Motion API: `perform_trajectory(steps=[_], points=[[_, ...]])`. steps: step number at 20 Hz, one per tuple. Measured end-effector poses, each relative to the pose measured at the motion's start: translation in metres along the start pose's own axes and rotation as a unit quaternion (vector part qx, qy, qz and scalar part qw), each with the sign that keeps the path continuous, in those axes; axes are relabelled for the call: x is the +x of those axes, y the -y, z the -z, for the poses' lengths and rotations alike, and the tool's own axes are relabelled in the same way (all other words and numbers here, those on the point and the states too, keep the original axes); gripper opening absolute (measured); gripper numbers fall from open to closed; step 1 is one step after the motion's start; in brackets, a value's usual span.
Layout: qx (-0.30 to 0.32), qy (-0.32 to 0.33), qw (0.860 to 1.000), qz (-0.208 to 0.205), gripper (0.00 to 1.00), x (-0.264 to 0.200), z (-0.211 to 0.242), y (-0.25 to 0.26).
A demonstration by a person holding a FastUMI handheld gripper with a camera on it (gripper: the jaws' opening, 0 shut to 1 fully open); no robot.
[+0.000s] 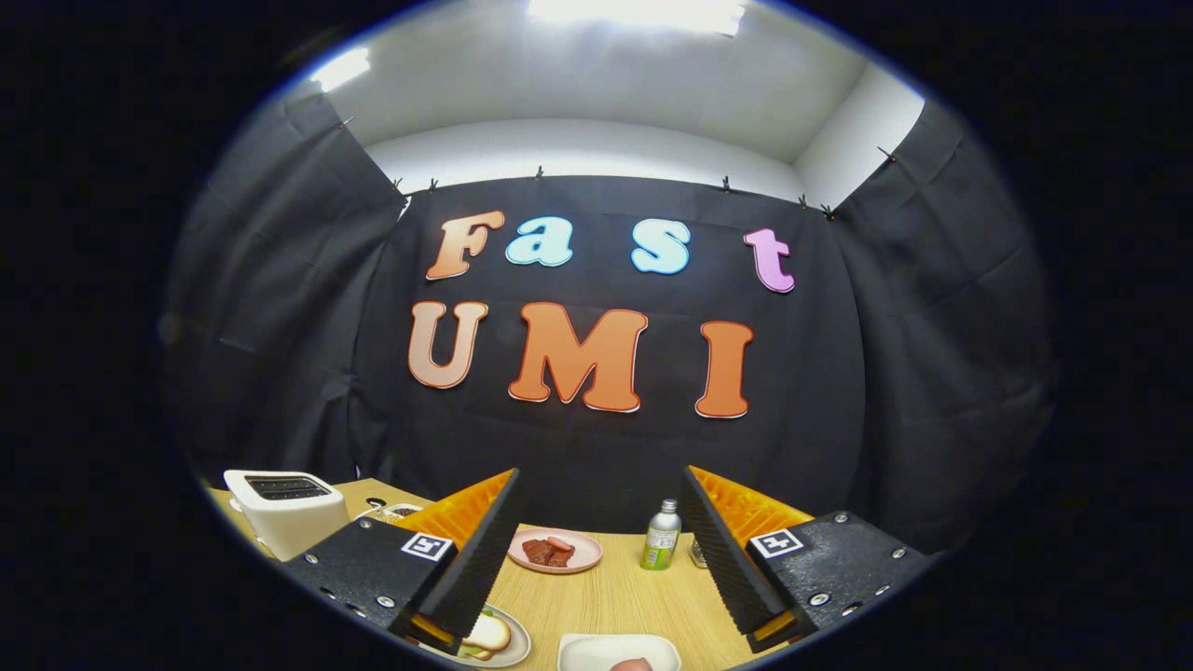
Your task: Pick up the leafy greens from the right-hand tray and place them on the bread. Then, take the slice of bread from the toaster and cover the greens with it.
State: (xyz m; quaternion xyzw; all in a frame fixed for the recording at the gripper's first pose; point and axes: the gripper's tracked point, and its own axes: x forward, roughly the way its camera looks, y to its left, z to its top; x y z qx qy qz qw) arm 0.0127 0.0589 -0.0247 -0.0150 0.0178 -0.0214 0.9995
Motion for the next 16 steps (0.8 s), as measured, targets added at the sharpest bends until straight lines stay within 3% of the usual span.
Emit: perform_trajectory(steps=[16], points=[[0.014,-0.001,0.999,-0.039,1.0,0.002,-0.002,-0.015]])
